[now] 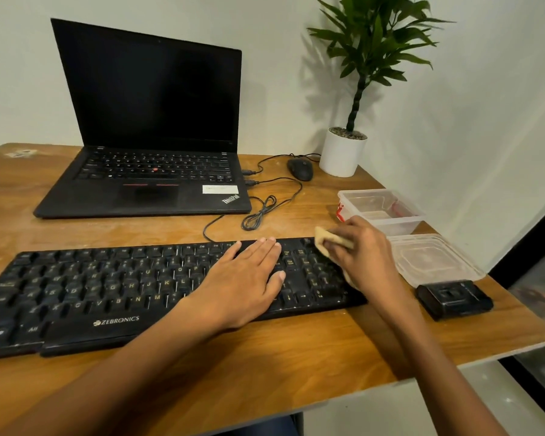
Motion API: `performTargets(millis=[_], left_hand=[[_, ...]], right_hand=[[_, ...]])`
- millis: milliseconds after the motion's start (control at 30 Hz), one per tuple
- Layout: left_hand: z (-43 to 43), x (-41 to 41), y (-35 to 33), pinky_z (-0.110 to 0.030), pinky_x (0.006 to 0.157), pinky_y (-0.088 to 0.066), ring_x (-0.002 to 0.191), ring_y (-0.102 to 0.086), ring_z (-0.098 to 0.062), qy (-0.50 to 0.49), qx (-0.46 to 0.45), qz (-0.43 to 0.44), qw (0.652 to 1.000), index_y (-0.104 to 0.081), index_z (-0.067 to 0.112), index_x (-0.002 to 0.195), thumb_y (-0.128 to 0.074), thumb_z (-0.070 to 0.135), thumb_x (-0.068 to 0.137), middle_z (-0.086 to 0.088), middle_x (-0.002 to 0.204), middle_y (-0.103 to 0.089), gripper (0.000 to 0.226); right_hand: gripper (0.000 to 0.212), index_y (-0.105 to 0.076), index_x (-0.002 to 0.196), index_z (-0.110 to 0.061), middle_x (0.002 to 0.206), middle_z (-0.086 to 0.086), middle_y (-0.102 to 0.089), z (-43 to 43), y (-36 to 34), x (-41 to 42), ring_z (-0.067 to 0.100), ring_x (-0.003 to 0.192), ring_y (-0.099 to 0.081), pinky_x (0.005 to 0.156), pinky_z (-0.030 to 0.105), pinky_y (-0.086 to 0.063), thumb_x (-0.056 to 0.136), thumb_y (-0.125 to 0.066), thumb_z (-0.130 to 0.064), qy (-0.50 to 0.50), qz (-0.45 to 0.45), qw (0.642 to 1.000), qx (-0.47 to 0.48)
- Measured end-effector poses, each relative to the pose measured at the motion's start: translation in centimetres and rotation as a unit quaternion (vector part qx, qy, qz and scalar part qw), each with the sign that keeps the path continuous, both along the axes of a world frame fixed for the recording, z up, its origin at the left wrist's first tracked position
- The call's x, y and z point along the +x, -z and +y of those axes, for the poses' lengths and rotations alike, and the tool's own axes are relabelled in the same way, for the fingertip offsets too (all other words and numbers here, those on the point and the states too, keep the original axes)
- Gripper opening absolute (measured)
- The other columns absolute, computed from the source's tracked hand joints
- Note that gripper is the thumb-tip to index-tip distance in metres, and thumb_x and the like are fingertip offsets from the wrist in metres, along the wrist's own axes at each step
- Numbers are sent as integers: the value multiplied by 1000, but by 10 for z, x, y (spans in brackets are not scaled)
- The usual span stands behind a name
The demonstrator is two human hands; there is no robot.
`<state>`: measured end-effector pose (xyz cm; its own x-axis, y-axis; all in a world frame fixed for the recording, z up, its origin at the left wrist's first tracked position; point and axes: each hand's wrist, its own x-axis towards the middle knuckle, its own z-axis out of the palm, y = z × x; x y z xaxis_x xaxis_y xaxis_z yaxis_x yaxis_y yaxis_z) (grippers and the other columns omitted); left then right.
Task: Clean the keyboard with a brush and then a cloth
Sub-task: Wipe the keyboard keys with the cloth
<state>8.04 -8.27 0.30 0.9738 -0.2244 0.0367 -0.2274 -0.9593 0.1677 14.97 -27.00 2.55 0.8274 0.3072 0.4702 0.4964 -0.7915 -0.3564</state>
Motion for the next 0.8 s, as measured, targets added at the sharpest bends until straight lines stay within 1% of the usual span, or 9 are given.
performTargets(millis=[67, 133, 267, 333, 367, 467, 567, 633, 800], left_hand=[[0, 0, 0, -33, 117, 4, 141, 8, -4, -3, -1, -3, 1000, 4, 21, 147, -10, 45, 97, 6, 156, 6, 57], [0, 0, 1, -34, 117, 3, 141, 8, -4, -4, 5, -9, 1000, 3, 20, 147, -10, 45, 97, 5, 156, 6, 57], [0, -1, 0, -33, 117, 5, 140, 10, -3, -6, 5, -3, 1000, 6, 22, 146, -8, 46, 97, 7, 155, 9, 57], [-1, -1, 0, -33, 117, 6, 140, 11, -3, -9, 7, -6, 1000, 6, 22, 146, -8, 46, 97, 6, 155, 9, 57], [-1, -1, 0, -32, 117, 6, 140, 11, -3, -10, 8, -6, 1000, 6, 22, 146, -8, 46, 97, 6, 155, 9, 57], [-3, -2, 0, -34, 117, 6, 140, 12, -4, -20, 14, -4, 1000, 7, 21, 146, -8, 46, 97, 6, 155, 9, 57], [-3, -2, 0, -34, 117, 5, 141, 11, -4, -28, 19, 0, 999, 6, 20, 147, -8, 46, 97, 5, 155, 8, 58], [-3, -2, -1, -34, 117, 5, 141, 11, -5, -28, 19, 4, 999, 6, 20, 146, -8, 46, 97, 5, 155, 9, 58], [-3, -2, -1, -35, 117, 5, 141, 11, -5, -23, 8, 6, 1000, 7, 20, 146, -8, 47, 97, 5, 155, 10, 58]], right_hand=[[30, -66, 113, -15, 101, -5, -56, 18, 1, -10, 10, 96, -50, 77, 16, -36, 83, -67, -15, -69, 10, 997, -21], [30, -66, 114, -16, 104, -4, -58, 28, 6, -15, 12, 96, -51, 81, 22, -40, 83, -66, -15, -110, 16, 993, -48], [27, -68, 109, -13, 113, 6, -61, 11, 3, 23, 22, 103, -57, 86, 28, -45, 83, -67, -17, -24, 9, 998, -55], [23, -71, 104, -14, 110, 9, -63, 3, -4, 40, 27, 99, -59, 81, 37, -48, 82, -68, -19, 10, 14, 998, -54], [21, -71, 103, -14, 105, 8, -63, 6, -7, 44, 27, 96, -58, 77, 36, -47, 82, -68, -19, 14, 14, 998, -59], [19, -71, 101, -17, 99, 2, -59, 34, -14, 40, 21, 97, -54, 77, 31, -40, 83, -67, -19, -56, 4, 996, -64], [21, -68, 108, -20, 109, 0, -58, 56, -11, 29, 18, 109, -48, 81, 33, -44, 87, -61, -20, -116, 2, 983, -141], [24, -65, 112, -21, 114, 1, -58, 51, -10, 34, 19, 112, -46, 79, 34, -44, 89, -59, -20, -89, 2, 978, -189], [17, -68, 102, -20, 108, 7, -63, 27, -21, 44, 26, 107, -53, 71, 34, -40, 89, -58, -15, 52, -3, 968, -247]])
